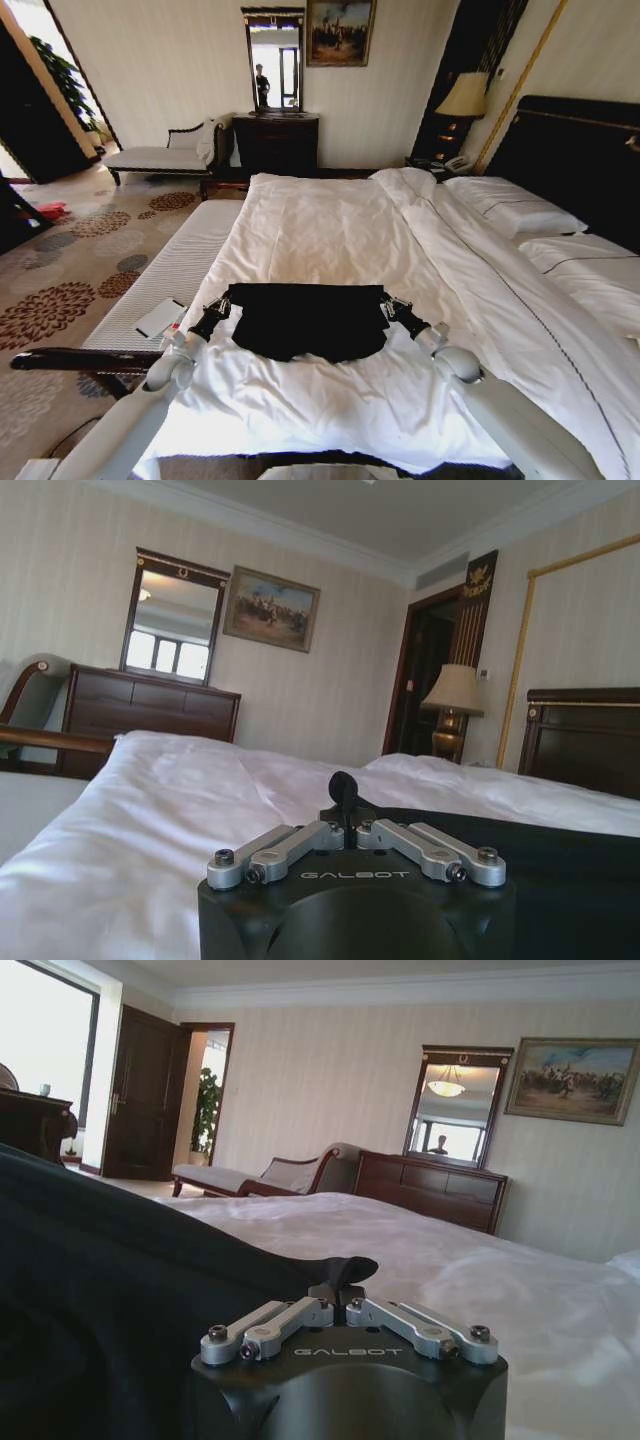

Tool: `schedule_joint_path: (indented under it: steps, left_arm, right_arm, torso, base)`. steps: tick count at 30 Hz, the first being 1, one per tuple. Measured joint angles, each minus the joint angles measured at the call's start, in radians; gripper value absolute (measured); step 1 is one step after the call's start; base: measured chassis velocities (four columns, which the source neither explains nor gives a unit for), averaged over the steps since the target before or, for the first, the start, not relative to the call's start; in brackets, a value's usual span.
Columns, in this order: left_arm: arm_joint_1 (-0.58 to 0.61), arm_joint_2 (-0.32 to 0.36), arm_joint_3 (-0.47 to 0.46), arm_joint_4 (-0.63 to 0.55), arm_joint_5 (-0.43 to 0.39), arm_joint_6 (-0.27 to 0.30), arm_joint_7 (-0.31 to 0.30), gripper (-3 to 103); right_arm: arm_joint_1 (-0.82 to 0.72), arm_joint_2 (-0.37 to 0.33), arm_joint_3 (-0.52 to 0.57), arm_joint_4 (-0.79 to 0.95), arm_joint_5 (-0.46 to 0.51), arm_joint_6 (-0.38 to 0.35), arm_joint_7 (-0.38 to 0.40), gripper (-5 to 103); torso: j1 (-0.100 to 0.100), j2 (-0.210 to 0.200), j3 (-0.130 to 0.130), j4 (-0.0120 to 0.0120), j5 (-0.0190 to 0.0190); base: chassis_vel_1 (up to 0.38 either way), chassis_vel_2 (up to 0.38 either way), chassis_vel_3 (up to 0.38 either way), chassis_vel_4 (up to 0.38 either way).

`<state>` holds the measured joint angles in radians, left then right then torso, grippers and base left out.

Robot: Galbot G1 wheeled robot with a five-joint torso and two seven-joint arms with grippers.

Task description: Fold the clothes on the bed.

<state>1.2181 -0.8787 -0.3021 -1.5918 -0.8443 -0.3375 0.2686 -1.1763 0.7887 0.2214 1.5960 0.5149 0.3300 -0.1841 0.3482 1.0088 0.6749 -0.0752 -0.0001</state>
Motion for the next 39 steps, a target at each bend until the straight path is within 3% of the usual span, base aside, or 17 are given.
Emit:
schedule_joint_path:
  steps: [16,30,33,37,39]
  left_arm:
    - [0.143,0.024,-0.032,-0.033,0.023,-0.017,0.002,0]
    - [0.195,0.023,-0.04,-0.042,0.056,-0.029,0.007,0]
    - [0.2,0.023,-0.042,-0.045,0.063,-0.028,0.007,1]
    - [0.21,0.028,-0.044,-0.064,0.081,-0.022,0.021,23]
    - [0.215,0.029,-0.049,-0.073,0.084,-0.022,0.025,28]
  right_arm:
    - [-0.194,0.024,0.076,0.077,-0.07,0.035,0.0,1]
    - [-0.223,0.056,0.068,0.058,-0.124,0.054,0.001,-2]
    - [-0.24,0.054,0.082,0.066,-0.134,0.061,-0.004,7]
    - [-0.278,0.051,0.116,0.082,-0.15,0.084,-0.026,28]
    - [-0.29,0.051,0.127,0.087,-0.152,0.095,-0.035,33]
  torso:
    - [0.0,0.0,0.0,0.0,0.0]
    - [0.0,0.0,0.0,0.0001,0.0001]
    - [0.0,0.0,0.0,0.0001,0.0001]
    - [0.0,0.0,0.0,-0.0001,0.0]
    - [0.0,0.0,0.0,-0.0001,0.0001]
  base:
    - [0.0,0.0,0.0,0.0]
    - [0.0,0.0,0.0,0.0]
    - [0.0,0.0,0.0,0.0]
    - [0.0,0.0,0.0,0.0]
    - [0.0,0.0,0.0,0.0]
